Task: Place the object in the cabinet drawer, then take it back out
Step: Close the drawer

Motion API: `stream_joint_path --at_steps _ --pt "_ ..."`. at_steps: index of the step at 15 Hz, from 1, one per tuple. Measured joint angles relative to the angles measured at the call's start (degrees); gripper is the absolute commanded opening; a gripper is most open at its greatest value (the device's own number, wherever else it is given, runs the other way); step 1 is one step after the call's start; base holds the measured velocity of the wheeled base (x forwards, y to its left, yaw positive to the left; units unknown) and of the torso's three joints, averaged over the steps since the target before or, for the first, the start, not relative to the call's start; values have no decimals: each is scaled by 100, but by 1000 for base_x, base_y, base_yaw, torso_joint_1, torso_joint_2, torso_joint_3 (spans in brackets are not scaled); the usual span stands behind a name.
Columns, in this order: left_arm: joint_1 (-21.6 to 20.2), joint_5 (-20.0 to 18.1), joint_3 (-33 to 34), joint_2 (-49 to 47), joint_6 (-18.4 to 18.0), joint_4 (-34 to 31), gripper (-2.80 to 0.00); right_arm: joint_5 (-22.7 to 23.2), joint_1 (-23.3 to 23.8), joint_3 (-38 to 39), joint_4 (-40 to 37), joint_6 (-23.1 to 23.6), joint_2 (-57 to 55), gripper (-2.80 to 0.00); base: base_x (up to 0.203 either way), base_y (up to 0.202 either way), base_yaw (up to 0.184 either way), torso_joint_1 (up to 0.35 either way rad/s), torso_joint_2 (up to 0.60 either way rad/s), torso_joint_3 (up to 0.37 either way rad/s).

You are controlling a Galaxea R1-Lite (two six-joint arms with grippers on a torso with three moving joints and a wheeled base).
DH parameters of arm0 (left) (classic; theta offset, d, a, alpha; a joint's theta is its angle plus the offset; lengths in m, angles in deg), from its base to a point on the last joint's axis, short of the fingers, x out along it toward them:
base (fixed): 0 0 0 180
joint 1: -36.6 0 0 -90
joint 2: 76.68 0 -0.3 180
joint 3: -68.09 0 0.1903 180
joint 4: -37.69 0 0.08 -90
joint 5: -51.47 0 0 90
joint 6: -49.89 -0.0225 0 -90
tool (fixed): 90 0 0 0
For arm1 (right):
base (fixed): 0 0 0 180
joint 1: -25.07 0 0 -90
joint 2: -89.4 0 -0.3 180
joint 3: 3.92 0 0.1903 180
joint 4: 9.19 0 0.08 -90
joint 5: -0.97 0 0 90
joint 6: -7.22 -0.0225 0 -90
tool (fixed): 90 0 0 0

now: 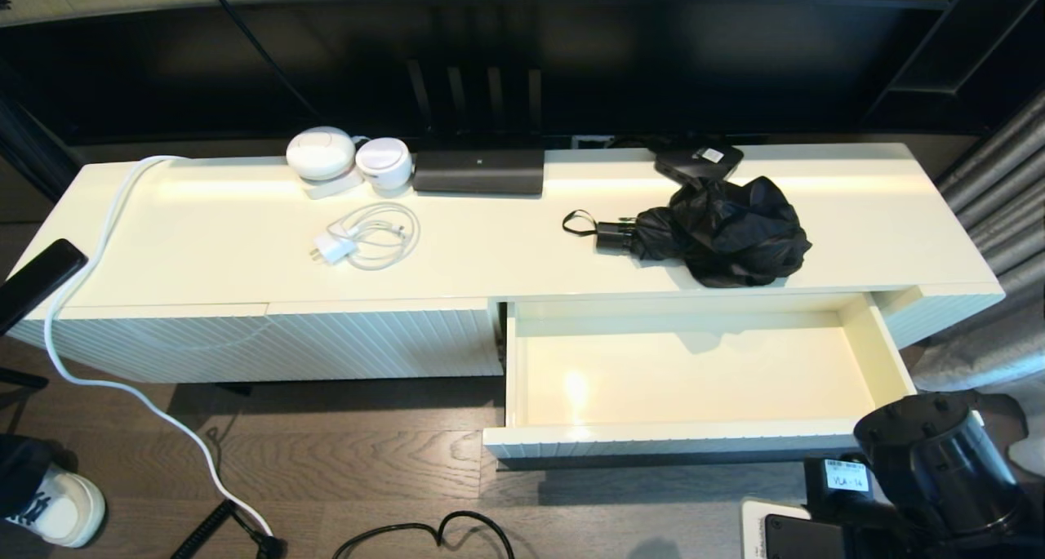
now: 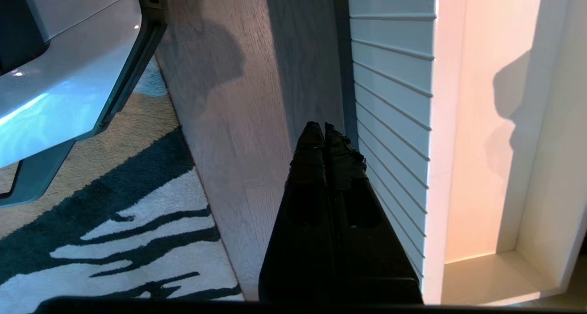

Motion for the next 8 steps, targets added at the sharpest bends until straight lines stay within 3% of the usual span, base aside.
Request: stream_joint_path --at_steps 8 --pt "0 1 0 0 0 0 -280 -102 -169 501 1369 65 -579 -280 0 0 0 0 0 0"
